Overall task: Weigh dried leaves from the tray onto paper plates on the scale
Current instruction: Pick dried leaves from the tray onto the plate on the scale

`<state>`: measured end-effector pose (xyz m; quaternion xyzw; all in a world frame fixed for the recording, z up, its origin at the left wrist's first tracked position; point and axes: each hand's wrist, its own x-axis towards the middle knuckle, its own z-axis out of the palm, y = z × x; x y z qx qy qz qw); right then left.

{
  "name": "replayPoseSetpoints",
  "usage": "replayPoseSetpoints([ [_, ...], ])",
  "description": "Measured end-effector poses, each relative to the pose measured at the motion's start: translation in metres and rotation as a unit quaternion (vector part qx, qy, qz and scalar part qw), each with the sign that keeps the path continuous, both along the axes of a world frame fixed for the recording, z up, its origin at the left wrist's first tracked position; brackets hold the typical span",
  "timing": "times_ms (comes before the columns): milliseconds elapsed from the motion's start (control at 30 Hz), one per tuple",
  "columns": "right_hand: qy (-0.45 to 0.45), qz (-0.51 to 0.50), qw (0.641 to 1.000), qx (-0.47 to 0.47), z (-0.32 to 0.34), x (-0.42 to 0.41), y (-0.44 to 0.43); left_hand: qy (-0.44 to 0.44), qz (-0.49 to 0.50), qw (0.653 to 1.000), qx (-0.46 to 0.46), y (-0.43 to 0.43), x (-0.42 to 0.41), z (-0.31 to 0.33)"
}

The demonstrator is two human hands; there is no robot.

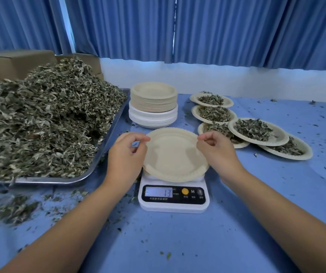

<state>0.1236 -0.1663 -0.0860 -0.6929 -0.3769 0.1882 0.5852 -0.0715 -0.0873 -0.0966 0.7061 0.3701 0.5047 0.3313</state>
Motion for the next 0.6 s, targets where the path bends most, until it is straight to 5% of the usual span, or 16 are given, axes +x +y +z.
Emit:
replayPoseSetpoints([
  [400,0.027,0.009,1.000,-0.001,-0.007,0.003,0.002,0.008,0.024,0.999,-0.031,0.009,0.003,-0.006],
  [600,0.037,-0.021,0.999,0.031,-0.005,0.001,-0.001,-0.072,0.025,0.989,-0.124,0.013,0.002,-0.008],
])
